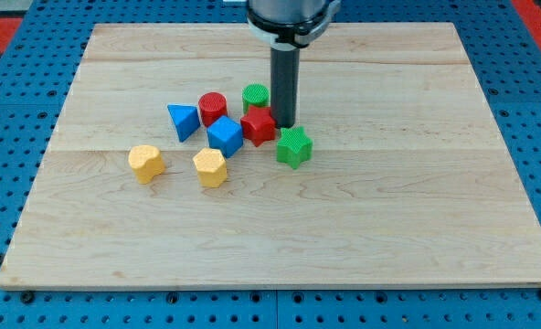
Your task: Push the green circle along with the green star closer to the yellow hexagon
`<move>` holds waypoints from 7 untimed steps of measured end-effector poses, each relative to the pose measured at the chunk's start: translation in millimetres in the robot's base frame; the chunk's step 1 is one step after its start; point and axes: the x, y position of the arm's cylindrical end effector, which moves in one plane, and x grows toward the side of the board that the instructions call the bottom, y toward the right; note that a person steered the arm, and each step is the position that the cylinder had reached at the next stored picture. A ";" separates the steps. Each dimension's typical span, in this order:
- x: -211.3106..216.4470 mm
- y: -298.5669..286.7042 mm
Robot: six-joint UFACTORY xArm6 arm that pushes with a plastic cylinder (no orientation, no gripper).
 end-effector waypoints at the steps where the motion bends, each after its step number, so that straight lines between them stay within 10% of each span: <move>1: 0.0 3.7; 7: -77.1 -19.7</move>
